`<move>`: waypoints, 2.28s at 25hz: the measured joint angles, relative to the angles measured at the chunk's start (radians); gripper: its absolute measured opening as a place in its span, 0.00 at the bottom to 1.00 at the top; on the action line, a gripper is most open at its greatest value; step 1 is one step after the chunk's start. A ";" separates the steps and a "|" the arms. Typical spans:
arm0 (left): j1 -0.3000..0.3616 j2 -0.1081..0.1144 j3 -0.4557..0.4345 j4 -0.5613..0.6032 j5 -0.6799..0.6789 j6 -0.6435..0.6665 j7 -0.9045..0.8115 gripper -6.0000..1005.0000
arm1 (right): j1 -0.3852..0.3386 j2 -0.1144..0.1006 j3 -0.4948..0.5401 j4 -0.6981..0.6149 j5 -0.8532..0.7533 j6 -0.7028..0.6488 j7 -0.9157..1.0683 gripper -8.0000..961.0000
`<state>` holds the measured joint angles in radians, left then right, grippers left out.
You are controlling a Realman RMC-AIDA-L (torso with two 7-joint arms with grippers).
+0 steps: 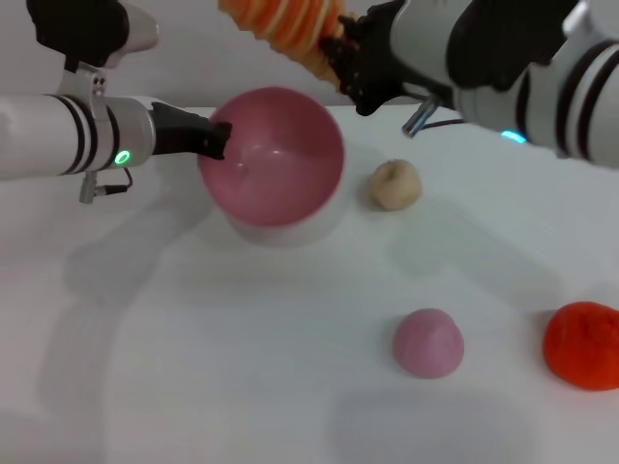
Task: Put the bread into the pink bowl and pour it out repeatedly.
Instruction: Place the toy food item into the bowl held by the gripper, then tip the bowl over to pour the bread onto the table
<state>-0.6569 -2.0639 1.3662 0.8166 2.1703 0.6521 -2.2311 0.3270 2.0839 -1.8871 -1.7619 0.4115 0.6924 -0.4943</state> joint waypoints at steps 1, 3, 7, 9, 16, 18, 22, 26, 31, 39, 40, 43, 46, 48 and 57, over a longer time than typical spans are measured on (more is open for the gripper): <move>0.000 -0.001 0.008 0.000 0.000 0.000 -0.004 0.05 | -0.001 -0.001 -0.011 0.026 0.002 -0.037 0.000 0.14; -0.001 -0.001 0.012 0.002 -0.001 0.001 -0.008 0.05 | -0.002 -0.002 -0.036 0.074 0.004 -0.107 0.000 0.14; -0.004 -0.001 0.032 0.002 -0.002 0.002 -0.022 0.05 | -0.002 -0.003 -0.086 0.170 0.009 -0.245 0.003 0.14; -0.007 -0.001 0.034 0.003 -0.002 0.002 -0.024 0.05 | 0.003 -0.003 -0.109 0.206 0.010 -0.294 0.005 0.14; -0.010 0.001 0.034 0.004 -0.002 0.003 -0.025 0.05 | 0.012 -0.003 -0.156 0.283 0.049 -0.385 0.011 0.14; -0.010 0.002 0.034 0.008 -0.001 0.003 -0.025 0.05 | 0.015 -0.002 -0.162 0.306 0.056 -0.396 0.014 0.14; -0.010 0.004 0.034 0.014 -0.001 0.007 -0.025 0.05 | 0.019 -0.002 -0.163 0.337 0.080 -0.403 0.021 0.14; -0.013 0.003 0.035 0.015 -0.001 0.009 -0.019 0.05 | 0.030 -0.004 -0.169 0.358 0.098 -0.404 0.023 0.21; -0.017 0.002 0.036 0.016 -0.001 0.010 -0.016 0.05 | 0.031 -0.005 -0.171 0.360 0.117 -0.402 0.024 0.32; -0.018 0.002 0.036 0.016 -0.001 0.009 -0.015 0.05 | 0.025 -0.005 -0.165 0.329 0.114 -0.411 0.021 0.49; -0.018 0.002 0.036 0.016 -0.001 0.009 -0.015 0.05 | 0.021 -0.005 -0.164 0.318 0.112 -0.423 0.019 0.51; -0.014 0.002 0.037 0.016 -0.001 0.001 -0.014 0.05 | -0.010 -0.005 -0.163 0.276 0.099 -0.502 0.007 0.60; -0.010 0.001 0.048 0.016 -0.001 -0.024 -0.013 0.05 | -0.060 -0.001 -0.163 0.253 0.073 -0.634 -0.001 0.66; -0.008 0.001 0.058 0.016 -0.001 -0.034 -0.013 0.05 | -0.092 0.001 -0.164 0.269 0.068 -0.774 -0.001 0.66; -0.005 -0.001 0.133 0.016 -0.001 -0.100 -0.012 0.05 | -0.137 -0.001 -0.177 0.494 0.106 -1.403 0.168 0.66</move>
<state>-0.6620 -2.0651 1.4992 0.8330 2.1690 0.5523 -2.2426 0.1900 2.0829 -2.0637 -1.2683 0.5174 -0.7105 -0.3266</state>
